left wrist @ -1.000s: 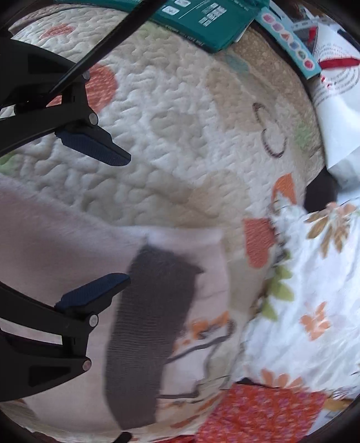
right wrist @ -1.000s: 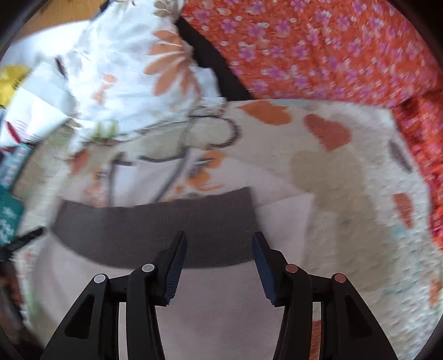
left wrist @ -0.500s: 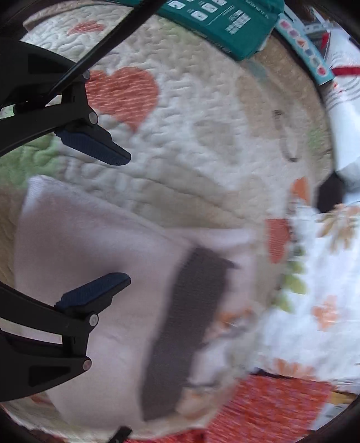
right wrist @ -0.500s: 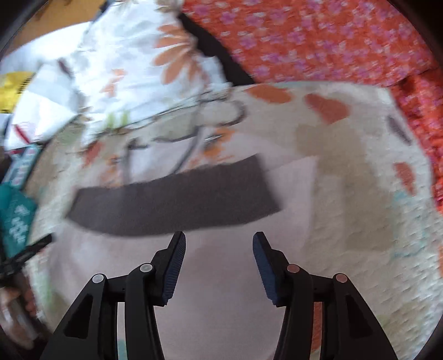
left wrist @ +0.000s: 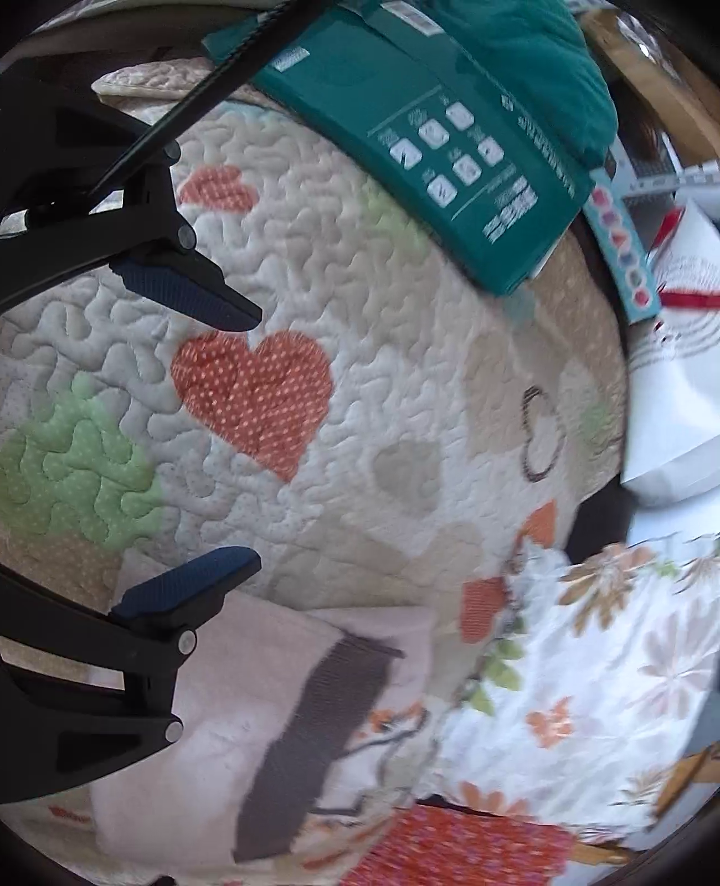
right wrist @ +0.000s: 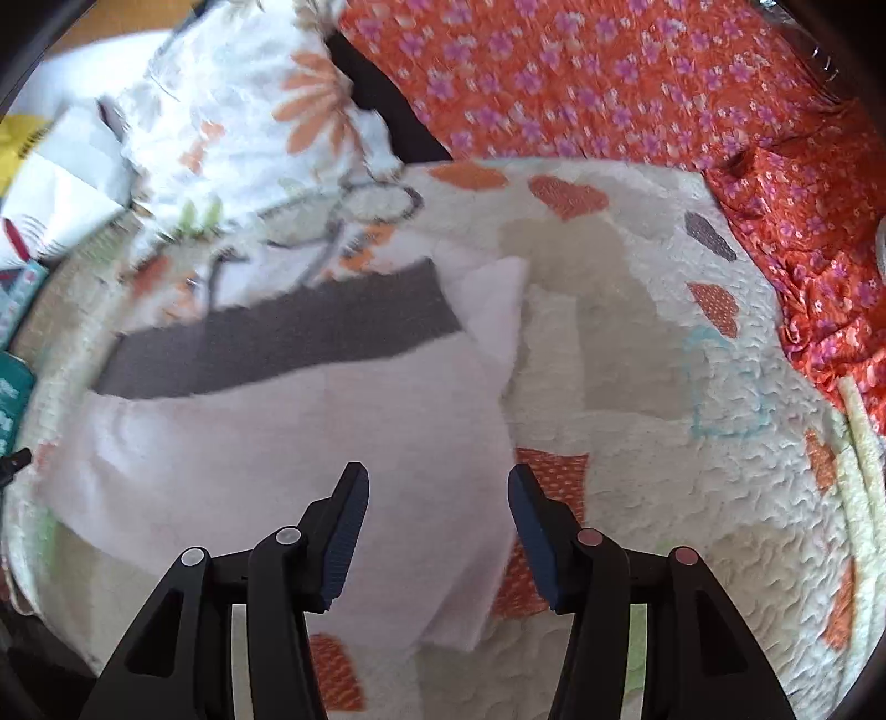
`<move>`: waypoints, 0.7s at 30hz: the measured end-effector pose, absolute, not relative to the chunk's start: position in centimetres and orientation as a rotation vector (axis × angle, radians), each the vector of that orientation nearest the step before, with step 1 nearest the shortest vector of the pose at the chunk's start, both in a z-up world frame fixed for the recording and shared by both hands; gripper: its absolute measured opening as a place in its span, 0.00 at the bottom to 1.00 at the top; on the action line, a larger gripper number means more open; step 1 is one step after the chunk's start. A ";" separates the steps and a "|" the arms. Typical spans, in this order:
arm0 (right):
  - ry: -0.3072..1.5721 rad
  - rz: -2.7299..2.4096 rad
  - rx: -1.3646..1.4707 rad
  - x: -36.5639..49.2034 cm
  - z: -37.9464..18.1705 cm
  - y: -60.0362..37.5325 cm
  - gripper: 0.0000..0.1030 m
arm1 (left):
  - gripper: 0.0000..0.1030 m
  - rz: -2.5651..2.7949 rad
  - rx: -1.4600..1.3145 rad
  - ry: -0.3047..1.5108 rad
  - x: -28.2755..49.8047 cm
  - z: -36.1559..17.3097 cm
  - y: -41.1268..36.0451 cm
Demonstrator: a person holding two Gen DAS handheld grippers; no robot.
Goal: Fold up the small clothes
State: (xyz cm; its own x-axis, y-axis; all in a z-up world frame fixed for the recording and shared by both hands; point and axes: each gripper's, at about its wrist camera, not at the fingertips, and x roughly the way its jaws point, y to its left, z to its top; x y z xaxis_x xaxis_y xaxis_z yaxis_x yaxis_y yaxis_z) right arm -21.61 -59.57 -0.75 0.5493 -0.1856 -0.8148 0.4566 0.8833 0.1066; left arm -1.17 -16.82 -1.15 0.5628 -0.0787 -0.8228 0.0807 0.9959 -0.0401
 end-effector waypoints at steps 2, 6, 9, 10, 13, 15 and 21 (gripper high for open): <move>0.901 -0.335 0.271 -21.5 -0.2 -57.4 0.55 | 0.78 -0.088 -0.010 0.950 -1.0 -0.6 -16.5; 0.926 -0.192 0.138 -19.8 -0.6 -50.9 0.56 | 0.78 -0.077 -0.011 0.944 0.1 -0.9 -16.1; 0.962 -0.078 0.049 -18.5 -1.9 -45.4 0.56 | 0.78 -0.078 -0.047 0.956 0.5 -1.2 -15.3; 0.972 -0.034 0.019 -18.0 -2.5 -43.4 0.56 | 0.78 -0.080 -0.060 0.954 0.6 -1.0 -15.1; 0.977 0.065 -0.070 -16.6 -3.9 -38.2 0.56 | 0.78 -0.078 -0.113 0.945 1.0 -0.5 -14.0; 0.971 0.105 -0.128 -15.6 -4.7 -35.3 0.56 | 0.78 -0.072 -0.168 0.944 1.3 -0.3 -12.7; 0.938 0.086 -0.309 -12.4 -6.7 -28.9 0.56 | 0.78 -0.024 -0.285 0.958 1.9 -0.5 -9.6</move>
